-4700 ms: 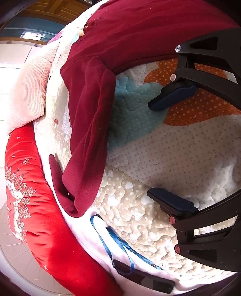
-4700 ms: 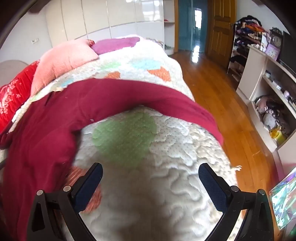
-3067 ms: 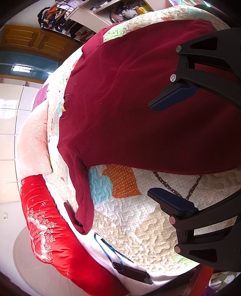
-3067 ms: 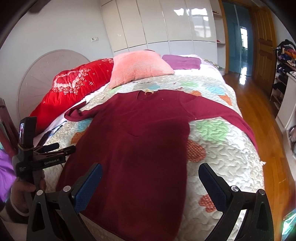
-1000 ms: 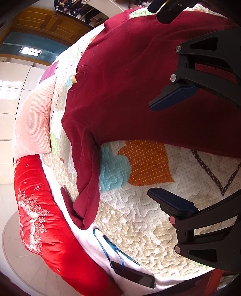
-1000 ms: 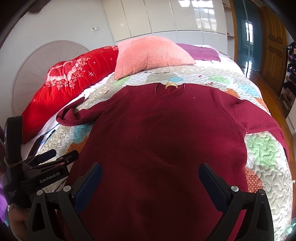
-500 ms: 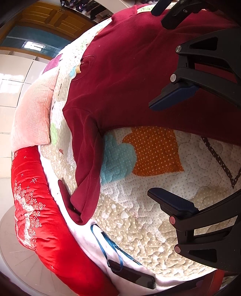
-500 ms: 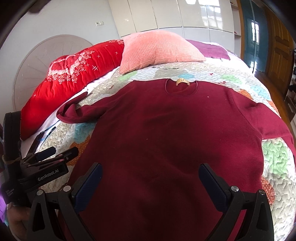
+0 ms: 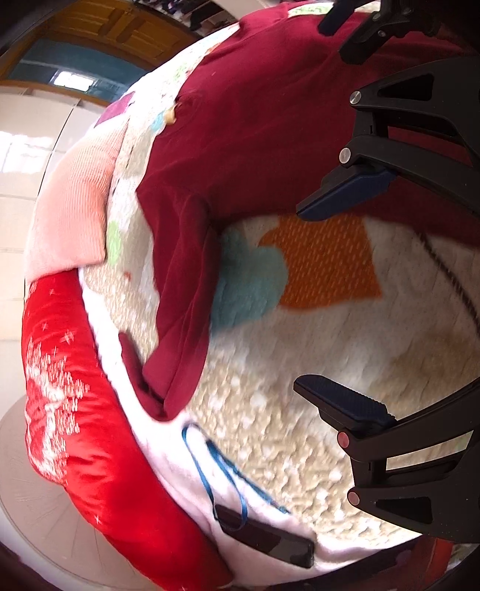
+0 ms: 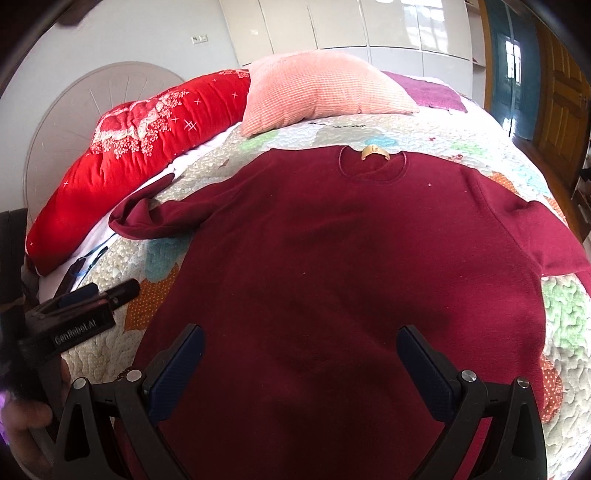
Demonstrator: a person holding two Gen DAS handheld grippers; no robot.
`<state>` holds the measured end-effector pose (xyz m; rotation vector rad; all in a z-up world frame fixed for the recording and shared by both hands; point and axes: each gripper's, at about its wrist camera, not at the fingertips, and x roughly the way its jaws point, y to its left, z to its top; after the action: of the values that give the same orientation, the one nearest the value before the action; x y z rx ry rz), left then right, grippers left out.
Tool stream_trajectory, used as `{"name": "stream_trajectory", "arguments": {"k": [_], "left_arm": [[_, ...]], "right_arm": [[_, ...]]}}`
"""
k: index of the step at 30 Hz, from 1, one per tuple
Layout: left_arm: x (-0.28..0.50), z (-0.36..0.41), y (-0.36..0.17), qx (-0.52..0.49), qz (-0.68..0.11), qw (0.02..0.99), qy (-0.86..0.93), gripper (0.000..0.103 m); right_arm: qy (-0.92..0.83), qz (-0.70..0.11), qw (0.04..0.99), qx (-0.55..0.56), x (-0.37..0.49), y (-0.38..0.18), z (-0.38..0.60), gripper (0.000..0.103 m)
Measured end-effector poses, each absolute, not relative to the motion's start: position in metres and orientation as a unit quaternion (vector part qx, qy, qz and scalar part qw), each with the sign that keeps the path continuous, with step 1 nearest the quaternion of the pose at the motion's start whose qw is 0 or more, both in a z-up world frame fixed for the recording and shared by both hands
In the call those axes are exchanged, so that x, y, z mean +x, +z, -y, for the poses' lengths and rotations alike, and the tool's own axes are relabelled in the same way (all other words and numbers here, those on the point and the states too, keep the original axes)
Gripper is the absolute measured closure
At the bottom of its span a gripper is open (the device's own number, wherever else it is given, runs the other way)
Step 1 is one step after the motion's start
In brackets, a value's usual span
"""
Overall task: Fold small clothes
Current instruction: 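Grasp the dark red sweater's sleeve edge with the right tool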
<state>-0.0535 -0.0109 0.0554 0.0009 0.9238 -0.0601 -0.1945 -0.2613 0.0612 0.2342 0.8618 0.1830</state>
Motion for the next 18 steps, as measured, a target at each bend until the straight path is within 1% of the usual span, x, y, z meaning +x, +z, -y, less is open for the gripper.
{"name": "stream_trajectory", "arguments": {"k": [3,7,13,18], "left_arm": [[-0.036,-0.020,0.061,-0.025,-0.444,0.896,0.006,0.018],[-0.008,-0.056,0.074,-0.064,-0.419,0.905,0.041,0.018],[0.037,-0.088,0.072,-0.122,-0.407,0.902,0.078,0.018],[0.066,-0.085,0.045,-0.125,-0.438,0.888,0.072,0.018]], "right_arm": [[0.098,-0.413,0.900,0.101,-0.187,0.062,0.255,0.003],[0.123,-0.413,0.896,0.108,-0.170,0.067,0.246,0.010],[0.156,-0.399,0.893,0.135,-0.136,0.086,0.233,0.011],[0.217,-0.406,0.873,0.164,-0.082,0.105,0.207,0.011]]}}
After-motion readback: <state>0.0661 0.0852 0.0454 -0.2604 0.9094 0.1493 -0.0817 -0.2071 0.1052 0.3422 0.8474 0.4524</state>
